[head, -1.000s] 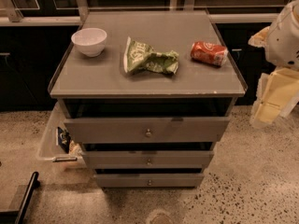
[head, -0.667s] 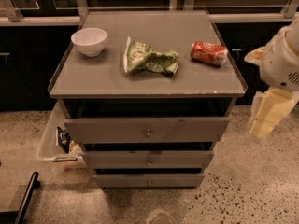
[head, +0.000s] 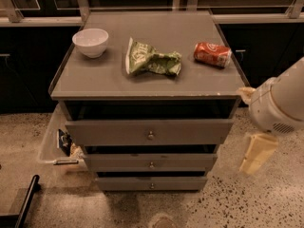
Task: Open bottom drawer
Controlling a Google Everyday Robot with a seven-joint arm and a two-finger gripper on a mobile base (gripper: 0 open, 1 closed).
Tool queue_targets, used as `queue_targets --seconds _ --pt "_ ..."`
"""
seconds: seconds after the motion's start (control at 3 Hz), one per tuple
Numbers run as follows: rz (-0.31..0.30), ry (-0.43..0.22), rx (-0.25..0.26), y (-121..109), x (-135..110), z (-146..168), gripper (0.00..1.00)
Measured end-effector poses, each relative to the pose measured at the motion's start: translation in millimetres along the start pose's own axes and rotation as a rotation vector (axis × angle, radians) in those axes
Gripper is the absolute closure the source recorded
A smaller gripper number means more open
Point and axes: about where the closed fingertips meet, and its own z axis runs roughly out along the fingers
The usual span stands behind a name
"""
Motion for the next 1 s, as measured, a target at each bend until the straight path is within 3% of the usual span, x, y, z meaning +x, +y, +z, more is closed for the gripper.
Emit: queue_targets --seconds 0.67,1.0 --pt "-0.003 -0.084 0.039 16 6 41 0.0" --pt "-0.029 -0.138 0.065 18 -4 31 0.0"
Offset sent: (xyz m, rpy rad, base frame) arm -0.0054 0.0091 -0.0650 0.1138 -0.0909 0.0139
